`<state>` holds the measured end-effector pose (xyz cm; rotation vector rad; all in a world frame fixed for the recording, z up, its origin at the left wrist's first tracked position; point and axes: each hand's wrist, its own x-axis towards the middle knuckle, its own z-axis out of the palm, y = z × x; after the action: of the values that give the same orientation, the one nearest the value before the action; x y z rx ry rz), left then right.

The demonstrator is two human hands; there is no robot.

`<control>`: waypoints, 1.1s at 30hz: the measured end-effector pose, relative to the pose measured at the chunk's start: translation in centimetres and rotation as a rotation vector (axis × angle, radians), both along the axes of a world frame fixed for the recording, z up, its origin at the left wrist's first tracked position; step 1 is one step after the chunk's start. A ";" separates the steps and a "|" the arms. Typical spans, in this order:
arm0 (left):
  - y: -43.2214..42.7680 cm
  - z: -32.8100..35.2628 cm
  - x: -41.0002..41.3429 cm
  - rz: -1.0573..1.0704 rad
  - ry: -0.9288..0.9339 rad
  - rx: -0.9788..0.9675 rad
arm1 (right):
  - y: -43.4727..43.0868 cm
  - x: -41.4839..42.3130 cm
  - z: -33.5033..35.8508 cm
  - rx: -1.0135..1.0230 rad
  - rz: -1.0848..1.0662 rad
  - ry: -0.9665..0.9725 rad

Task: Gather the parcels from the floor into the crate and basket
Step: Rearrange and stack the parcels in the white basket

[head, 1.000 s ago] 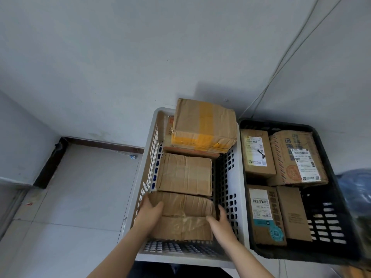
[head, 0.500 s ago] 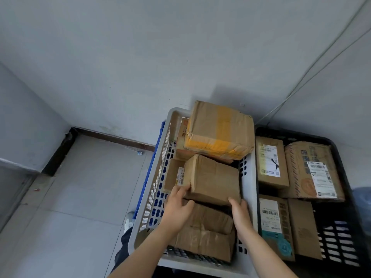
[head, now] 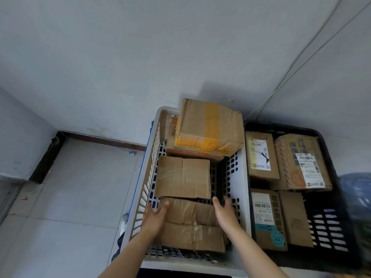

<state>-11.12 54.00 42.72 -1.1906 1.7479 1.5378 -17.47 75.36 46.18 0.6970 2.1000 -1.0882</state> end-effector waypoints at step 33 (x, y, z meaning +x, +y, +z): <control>0.3 7.5 -1.2 -0.224 0.230 -0.275 | 0.3 3.2 1.3 -0.245 0.079 -0.081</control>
<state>-12.34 54.30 50.19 -0.9272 2.2194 1.3767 -14.30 75.70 47.44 0.5260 1.8697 -1.2251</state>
